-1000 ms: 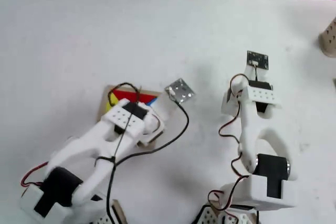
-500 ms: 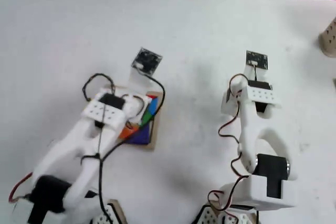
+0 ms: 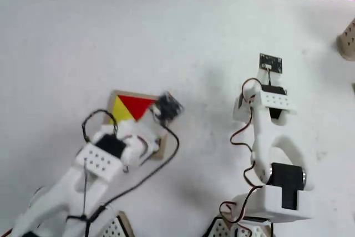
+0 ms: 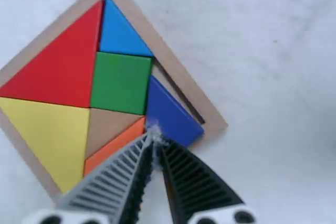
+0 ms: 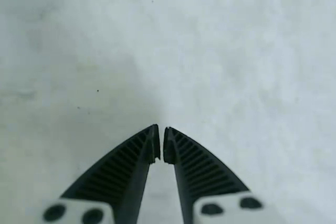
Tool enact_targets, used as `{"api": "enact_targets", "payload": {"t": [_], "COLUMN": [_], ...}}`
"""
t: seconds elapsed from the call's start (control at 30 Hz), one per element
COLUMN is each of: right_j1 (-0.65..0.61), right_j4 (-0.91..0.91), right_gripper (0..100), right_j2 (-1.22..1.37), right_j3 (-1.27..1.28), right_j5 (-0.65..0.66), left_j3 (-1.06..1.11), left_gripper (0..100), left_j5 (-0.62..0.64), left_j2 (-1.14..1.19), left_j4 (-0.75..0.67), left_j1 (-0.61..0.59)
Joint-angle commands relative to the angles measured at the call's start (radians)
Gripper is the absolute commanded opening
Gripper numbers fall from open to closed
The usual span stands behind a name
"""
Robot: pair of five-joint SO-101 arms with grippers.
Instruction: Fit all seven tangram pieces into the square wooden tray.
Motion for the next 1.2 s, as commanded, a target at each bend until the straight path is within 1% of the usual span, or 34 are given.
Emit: {"api": "enact_targets", "payload": {"t": [0.0, 0.07, 0.2, 0.43, 0.7, 0.8, 0.93, 1.07, 1.1, 1.17], "right_j1": [-0.013, -0.013, -0.013, -0.012, -0.012, -0.013, -0.013, 0.004, 0.010, 0.012], "right_j4": [0.004, 0.004, 0.005, 0.005, 0.005, 0.002, 0.001, 0.019, 0.031, 0.036], "right_gripper": [1.8, 1.8, 1.8, 1.8, 1.8, 1.8, 1.8, 1.8, 1.8, 1.7], "right_j2": [-0.008, -0.008, -0.007, -0.007, -0.008, -0.008, -0.008, -0.062, -0.101, -0.197], "right_j3": [-0.043, -0.043, -0.043, -0.043, -0.043, -0.043, -0.043, -0.040, -0.034, 0.014], "right_j5": [0.000, 0.000, 0.000, 0.000, 0.000, 0.000, 0.000, 0.000, -0.002, -0.003], "left_j3": [0.020, 0.018, 0.000, -0.158, -0.176, -0.172, -0.127, -0.041, -0.025, -0.003], "left_gripper": [2, 2, 2, 2, 2, 2, 2, 2, 2, 2], "left_j5": [-0.009, -0.009, -0.002, -0.002, -0.002, -0.002, -0.002, 0.002, 0.017, 0.092], "left_j2": [-0.076, -0.059, 0.053, 0.298, 0.320, 0.265, 0.085, -0.163, -0.228, -0.349], "left_j4": [0.011, 0.008, -0.064, -0.034, -0.057, -0.052, -0.037, -0.038, -0.037, -0.003], "left_j1": [0.062, 0.071, 0.064, 0.013, -0.013, -0.013, -0.035, -0.143, -0.177, -0.246]}}
